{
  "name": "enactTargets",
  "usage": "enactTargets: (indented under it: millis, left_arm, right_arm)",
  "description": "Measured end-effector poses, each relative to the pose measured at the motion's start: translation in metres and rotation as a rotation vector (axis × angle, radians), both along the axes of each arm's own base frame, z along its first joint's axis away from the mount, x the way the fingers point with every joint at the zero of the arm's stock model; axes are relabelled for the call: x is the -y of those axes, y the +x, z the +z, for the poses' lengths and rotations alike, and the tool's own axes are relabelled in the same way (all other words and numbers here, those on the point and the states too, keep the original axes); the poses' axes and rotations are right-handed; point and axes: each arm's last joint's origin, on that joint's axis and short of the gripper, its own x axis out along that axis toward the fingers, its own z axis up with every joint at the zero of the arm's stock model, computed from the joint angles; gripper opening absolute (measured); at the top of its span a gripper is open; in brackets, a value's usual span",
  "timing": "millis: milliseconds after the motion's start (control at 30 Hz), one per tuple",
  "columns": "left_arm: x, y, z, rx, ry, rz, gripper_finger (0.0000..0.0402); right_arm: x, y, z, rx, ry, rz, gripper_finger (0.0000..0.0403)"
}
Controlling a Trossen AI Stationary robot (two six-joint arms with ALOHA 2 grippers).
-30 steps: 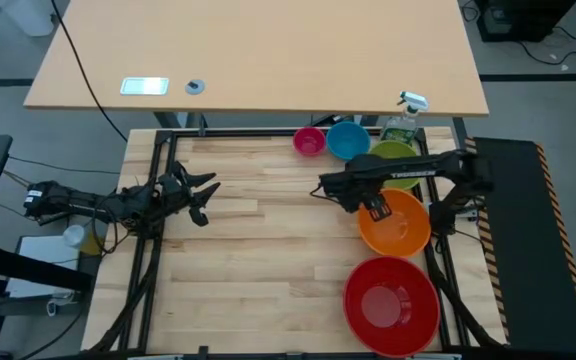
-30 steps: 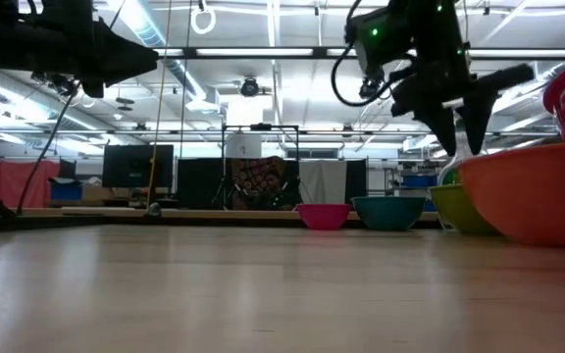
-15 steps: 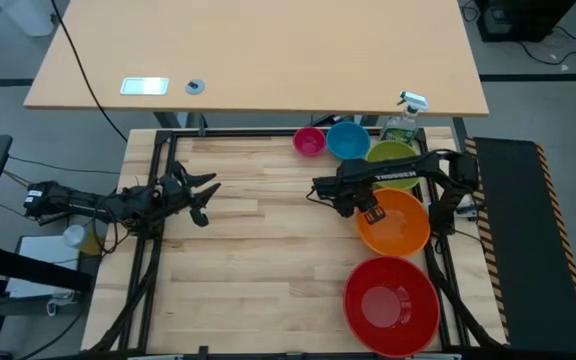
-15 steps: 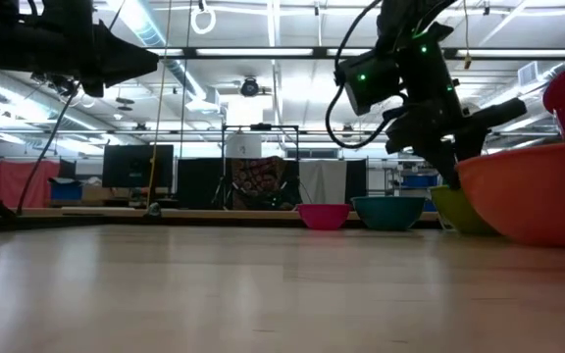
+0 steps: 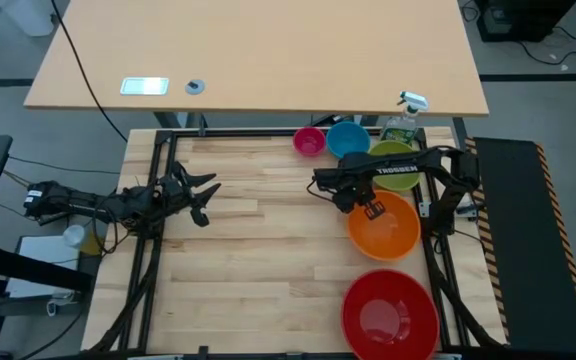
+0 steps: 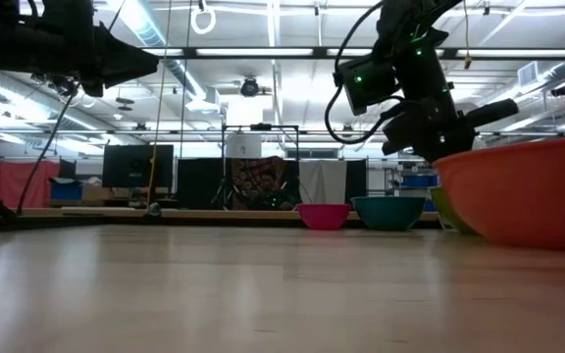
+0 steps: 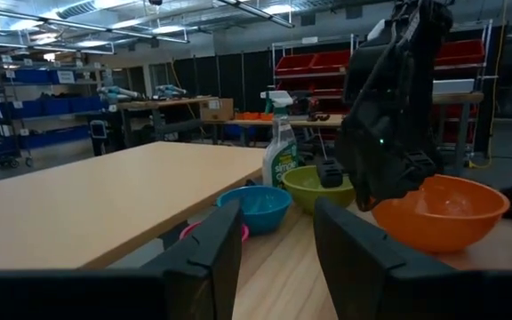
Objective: Nest bowls inside each other
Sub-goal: Stack the orange bowl on top of the red bowl
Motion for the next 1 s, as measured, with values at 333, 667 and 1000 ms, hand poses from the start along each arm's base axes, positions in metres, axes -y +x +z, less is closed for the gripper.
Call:
enactTargets:
  millis: [333, 667, 1000]
  left_arm:
    - [0.001, 0.001, 0.0, -0.008, 0.014, -0.054, 0.0144]
    - [0.002, 0.001, -0.002, -0.029, 0.04, -0.086, 0.0144]
    - [0.002, 0.001, -0.002, -0.025, 0.03, -0.089, 0.0144]
  right_arm:
    - [0.011, 0.014, 0.036, 0.17, -0.046, -0.063, 0.0032]
    - [0.016, 0.009, 0.11, 0.467, 0.044, -0.138, 0.0028]
    - [0.001, -0.009, 0.169, 0.613, 0.388, -0.36, 0.0032]
